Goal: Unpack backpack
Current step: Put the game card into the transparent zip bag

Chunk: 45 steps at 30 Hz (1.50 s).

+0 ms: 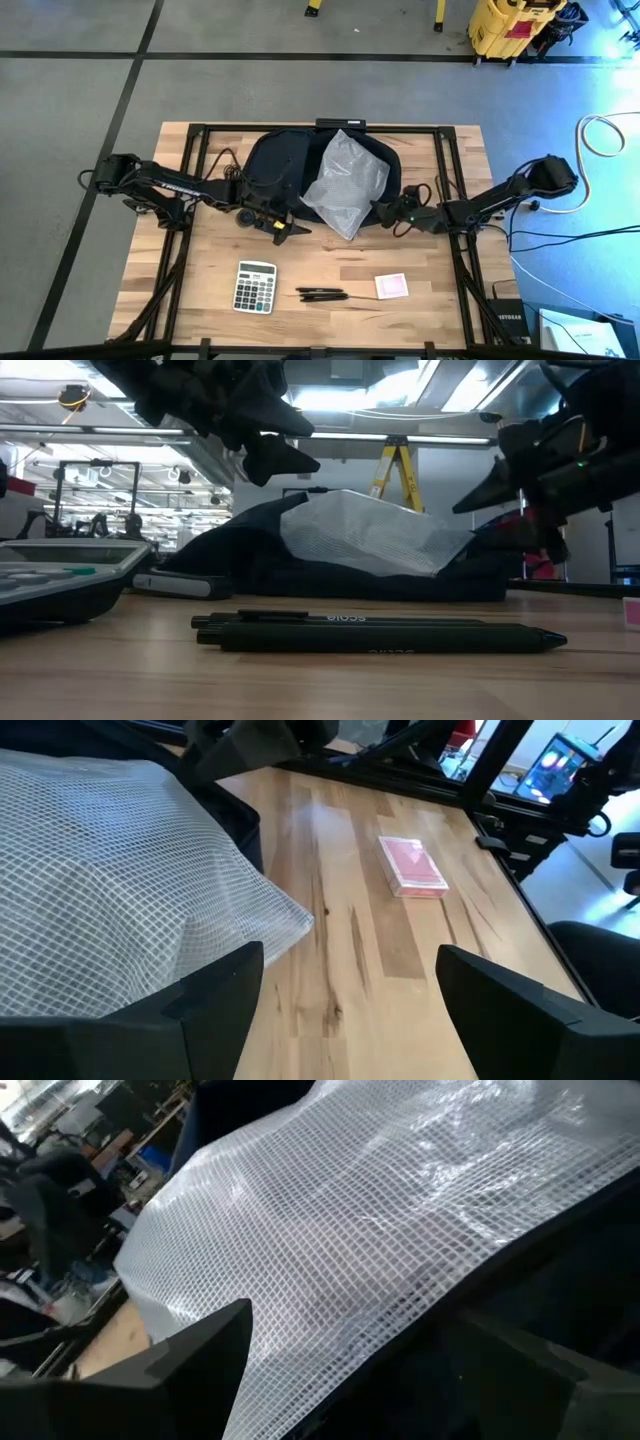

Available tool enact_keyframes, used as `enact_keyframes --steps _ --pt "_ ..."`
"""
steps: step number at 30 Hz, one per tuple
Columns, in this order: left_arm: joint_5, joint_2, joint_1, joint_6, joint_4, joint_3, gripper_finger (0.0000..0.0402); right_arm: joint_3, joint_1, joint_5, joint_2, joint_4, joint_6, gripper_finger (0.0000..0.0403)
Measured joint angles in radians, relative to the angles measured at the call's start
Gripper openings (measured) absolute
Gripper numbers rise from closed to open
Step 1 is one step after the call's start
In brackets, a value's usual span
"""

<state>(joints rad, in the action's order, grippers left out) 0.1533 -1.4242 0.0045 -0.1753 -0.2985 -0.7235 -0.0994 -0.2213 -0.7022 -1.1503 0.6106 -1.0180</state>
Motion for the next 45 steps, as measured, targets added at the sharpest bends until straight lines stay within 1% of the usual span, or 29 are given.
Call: enact_keyframes --steps 3,6,9,11,13,15,18,19,20,22,27,29,31,35,37,39,42,45 --pt "-0.003 0.000 -0.012 -0.001 0.000 0.000 0.0285 0.000 0.032 0.044 0.000 -0.006 0.002 0.0305" --pt "-0.007 0.000 -0.020 -0.005 0.000 0.000 0.0285 0.000 0.063 0.080 0.000 0.035 0.037 0.0304" --pt "-0.010 0.000 -0.026 -0.010 0.000 0.000 0.0285 -0.005 0.083 0.101 0.000 0.078 0.092 0.0287" --pt "-0.022 0.000 -0.031 -0.010 0.000 0.000 0.0285 -0.023 0.097 0.133 0.000 0.080 0.126 0.0258" --pt "-0.031 0.000 -0.032 -0.012 0.000 0.000 0.0285 -0.048 0.114 0.168 0.000 0.063 0.137 0.0211" --pt "-0.033 0.000 -0.032 -0.015 0.000 0.000 0.0285 -0.069 0.127 0.199 0.000 0.044 0.157 0.0152" --pt "-0.034 0.000 -0.032 -0.019 0.000 0.000 0.0285 -0.105 0.139 0.233 0.000 0.047 0.214 0.0050" --pt "-0.035 0.000 -0.032 -0.021 0.000 0.000 0.0285 -0.117 0.139 0.242 0.000 0.046 0.240 0.0026" --pt "-0.035 0.000 -0.032 -0.023 0.000 0.000 0.0285 -0.130 0.138 0.245 0.000 0.045 0.271 0.0015" --pt "-0.035 0.000 -0.032 -0.026 0.000 0.000 0.0285 -0.158 0.137 0.268 0.000 0.045 0.319 0.0014" --pt "-0.031 0.014 -0.032 -0.029 0.001 0.000 0.0285 -0.271 0.137 0.393 0.000 -0.010 0.431 0.0002" --pt "-0.006 0.041 -0.032 -0.047 -0.001 0.000 0.0285 -0.349 0.137 0.448 0.000 -0.112 0.464 0.0001" --pt "0.023 0.082 -0.032 -0.072 -0.003 0.000 0.0285 -0.448 0.137 0.482 0.001 -0.292 0.494 0.0001" --pt "0.053 0.195 -0.046 -0.102 -0.001 -0.001 0.0285 -0.658 0.120 0.486 0.002 -0.708 0.533 0.0000" --pt "0.053 0.259 -0.058 -0.095 -0.001 -0.002 0.0285 -0.732 0.099 0.457 0.002 -0.869 0.564 0.0000" --pt "0.047 0.324 -0.065 -0.078 -0.004 -0.002 0.0285 -0.799 0.082 0.440 0.002 -0.980 0.595 0.0000" --pt "0.014 0.410 -0.048 -0.063 -0.004 -0.002 0.0285 -0.890 0.081 0.441 0.002 -1.082 0.660 0.0000" --pt "0.002 0.470 -0.011 -0.097 0.007 -0.002 0.0285 -0.972 0.082 0.454 0.002 -1.169 0.731 0.0000"
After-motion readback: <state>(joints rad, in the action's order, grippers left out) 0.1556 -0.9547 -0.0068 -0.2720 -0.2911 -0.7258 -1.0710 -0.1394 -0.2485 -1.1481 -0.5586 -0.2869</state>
